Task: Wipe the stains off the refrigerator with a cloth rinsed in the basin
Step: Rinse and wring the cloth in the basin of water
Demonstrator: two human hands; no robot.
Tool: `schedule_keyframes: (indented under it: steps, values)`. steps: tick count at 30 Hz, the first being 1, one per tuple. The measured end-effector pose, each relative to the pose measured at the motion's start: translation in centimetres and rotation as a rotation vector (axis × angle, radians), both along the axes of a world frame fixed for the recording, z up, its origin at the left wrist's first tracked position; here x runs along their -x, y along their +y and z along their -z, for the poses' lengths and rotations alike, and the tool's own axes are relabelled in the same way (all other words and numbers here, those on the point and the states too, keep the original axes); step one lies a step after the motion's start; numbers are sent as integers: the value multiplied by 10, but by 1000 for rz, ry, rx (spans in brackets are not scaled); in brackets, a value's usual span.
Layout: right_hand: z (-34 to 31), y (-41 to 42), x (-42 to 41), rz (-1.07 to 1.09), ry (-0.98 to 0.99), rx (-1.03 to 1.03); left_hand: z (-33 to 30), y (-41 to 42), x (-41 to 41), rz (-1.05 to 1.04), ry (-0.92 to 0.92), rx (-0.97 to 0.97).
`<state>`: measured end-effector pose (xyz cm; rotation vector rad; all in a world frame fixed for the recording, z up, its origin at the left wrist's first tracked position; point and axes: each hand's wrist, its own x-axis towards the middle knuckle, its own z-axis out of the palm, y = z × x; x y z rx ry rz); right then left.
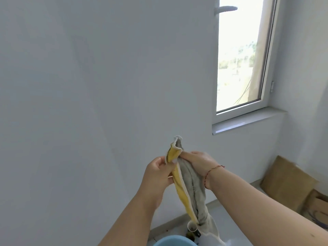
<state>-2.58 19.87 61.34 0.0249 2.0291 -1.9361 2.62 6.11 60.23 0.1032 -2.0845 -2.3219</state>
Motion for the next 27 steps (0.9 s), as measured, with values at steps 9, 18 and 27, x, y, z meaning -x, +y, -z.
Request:
schedule_keyframes:
  steps: [9, 18, 27]
  values:
    - [-10, 85, 22, 93, 228, -172, -23, 69, 45, 152, -73, -115]
    - [-20, 219, 59, 201, 323, 31, -51, 180, 103, 167, 3, 28]
    - [-37, 341, 91, 320, 388, 76, -85, 286, 160, 314, 169, 65]
